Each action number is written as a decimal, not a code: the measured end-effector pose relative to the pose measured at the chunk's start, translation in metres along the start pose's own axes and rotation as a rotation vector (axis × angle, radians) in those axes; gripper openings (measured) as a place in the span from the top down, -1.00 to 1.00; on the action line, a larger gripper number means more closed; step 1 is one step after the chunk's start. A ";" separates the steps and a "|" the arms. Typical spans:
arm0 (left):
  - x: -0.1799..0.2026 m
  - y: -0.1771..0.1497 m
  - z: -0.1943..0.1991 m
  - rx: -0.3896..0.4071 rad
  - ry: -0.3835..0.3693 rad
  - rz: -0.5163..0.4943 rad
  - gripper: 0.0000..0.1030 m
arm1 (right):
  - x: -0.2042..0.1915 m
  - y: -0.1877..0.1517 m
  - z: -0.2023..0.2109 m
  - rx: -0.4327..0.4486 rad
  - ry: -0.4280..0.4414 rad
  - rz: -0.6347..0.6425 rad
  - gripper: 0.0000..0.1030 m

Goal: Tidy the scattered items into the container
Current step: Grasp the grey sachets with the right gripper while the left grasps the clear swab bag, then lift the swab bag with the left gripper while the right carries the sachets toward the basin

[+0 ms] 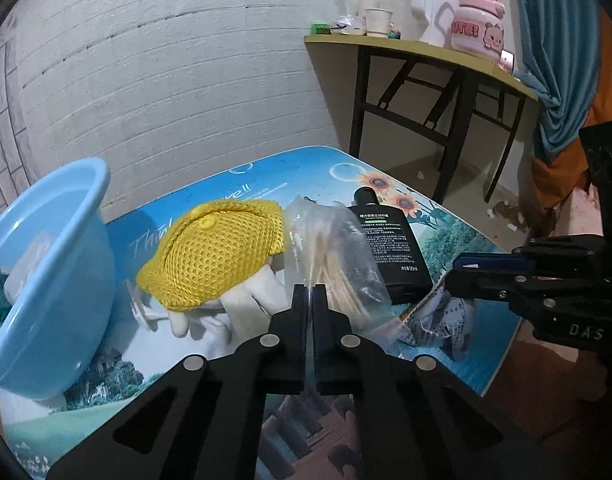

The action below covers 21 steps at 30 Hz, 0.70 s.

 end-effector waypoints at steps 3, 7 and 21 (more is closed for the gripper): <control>-0.004 -0.005 0.007 0.001 -0.001 0.013 0.99 | -0.003 0.000 0.001 0.002 0.006 0.010 0.69; -0.014 -0.016 0.022 -0.003 0.007 0.055 0.99 | -0.011 -0.001 0.002 0.000 0.011 0.029 0.69; -0.072 -0.063 0.084 -0.008 0.165 0.172 0.99 | -0.054 -0.007 -0.009 -0.026 0.015 0.153 0.20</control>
Point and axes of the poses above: each gripper's, at about its wrist camera, not at the fingertips, and z roughly against the way its jaws point, x to its right, y to its top, the point moved 5 cm from there along -z, roughly the way its jaws point, and after that the axes turned 6 degrees about x, right-handed, at the moved point
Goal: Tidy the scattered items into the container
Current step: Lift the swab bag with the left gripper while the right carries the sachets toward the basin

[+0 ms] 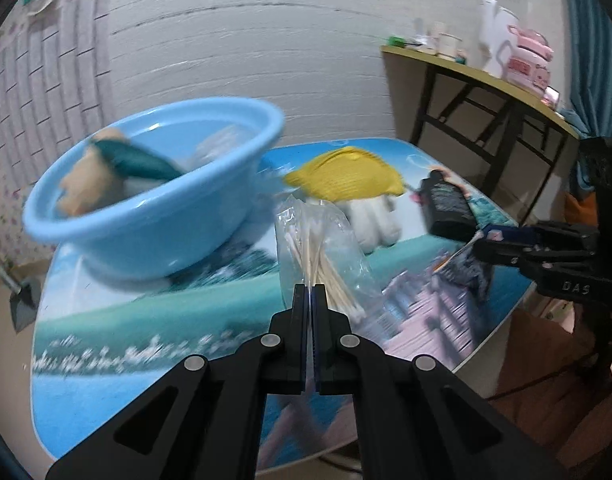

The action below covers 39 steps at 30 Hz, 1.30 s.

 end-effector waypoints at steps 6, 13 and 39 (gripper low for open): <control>-0.024 -0.018 0.009 -0.028 0.049 0.028 0.98 | -0.001 0.004 0.011 0.059 -0.014 0.013 0.02; -0.028 -0.024 0.008 -0.038 0.080 0.020 0.15 | 0.002 0.004 0.017 0.080 -0.019 0.017 -0.04; -0.011 -0.017 -0.035 -0.089 0.097 0.002 -0.40 | -0.008 -0.007 -0.018 -0.064 -0.023 0.090 -0.04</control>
Point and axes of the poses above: each gripper's, at about its wrist camera, not at the fingertips, and z roughly against the way its jaws point, x to its right, y to its top, the point moved 5 cm from there along -z, roughly the way its jaws point, and after that the axes turned 6 degrees about x, right-handed, at the moved point
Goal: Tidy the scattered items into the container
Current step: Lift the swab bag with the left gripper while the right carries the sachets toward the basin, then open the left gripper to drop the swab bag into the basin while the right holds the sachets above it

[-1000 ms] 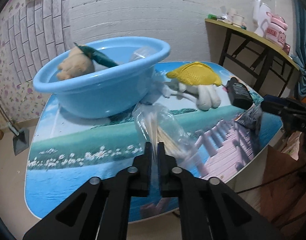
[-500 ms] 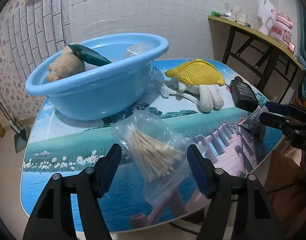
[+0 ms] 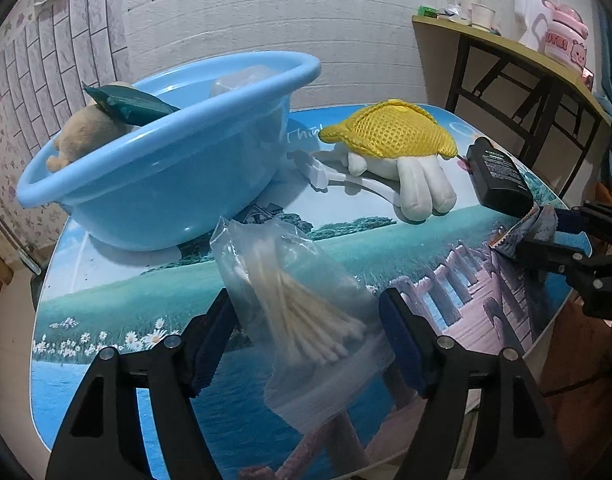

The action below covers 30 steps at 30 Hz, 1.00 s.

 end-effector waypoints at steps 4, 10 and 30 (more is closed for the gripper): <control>-0.001 0.000 0.003 0.022 -0.039 0.026 0.25 | -0.002 -0.003 -0.002 -0.006 0.010 0.008 0.14; -0.001 0.007 0.017 0.075 -0.091 0.047 0.59 | 0.003 -0.003 0.001 0.001 0.046 -0.043 0.25; -0.043 0.090 0.106 0.333 -0.029 0.065 0.60 | -0.057 0.099 0.028 0.224 0.255 0.000 0.26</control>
Point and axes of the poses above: each gripper's, at about its wrist camera, not at the fingertips, and z roughly against the way its jaws point, x to its right, y to its top, the point moved 5 cm from there along -z, roughly the way its jaws point, and after that the axes turned 6 degrees about x, right-handed, at the moved point
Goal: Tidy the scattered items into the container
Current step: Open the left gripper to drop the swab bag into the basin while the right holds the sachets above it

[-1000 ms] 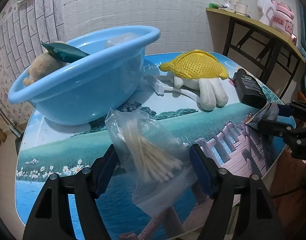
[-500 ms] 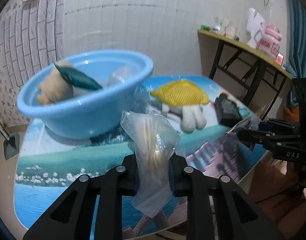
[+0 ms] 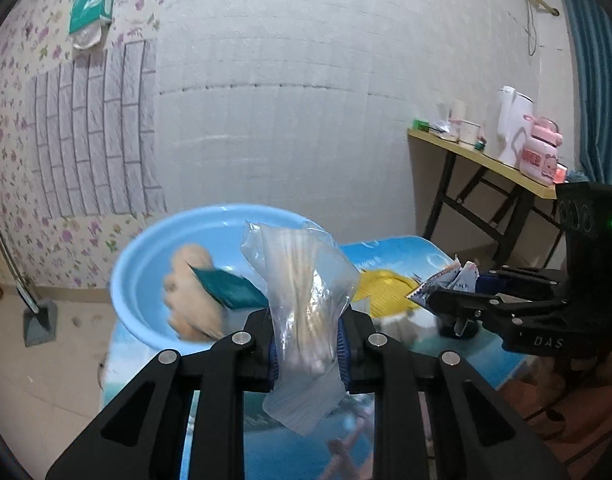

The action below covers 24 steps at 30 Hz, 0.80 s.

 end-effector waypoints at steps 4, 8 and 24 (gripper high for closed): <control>-0.017 0.005 -0.016 -0.025 0.041 0.003 0.59 | -0.014 0.016 -0.019 0.003 0.039 0.028 0.27; -0.025 0.002 -0.031 -0.050 0.045 0.004 0.59 | -0.026 0.030 -0.033 0.023 0.066 0.055 0.27; -0.046 -0.021 -0.080 -0.138 -0.002 0.021 0.52 | -0.035 0.050 -0.093 -0.014 0.068 0.069 0.27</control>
Point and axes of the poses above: each gripper's, at about its wrist camera, not at the fingertips, and z roughly against the way its jaws point, x to its right, y to its top, the point moved 5 cm from there along -z, roughly the way its jaws point, and after that the axes turned 6 degrees about x, right-handed, at the moved point
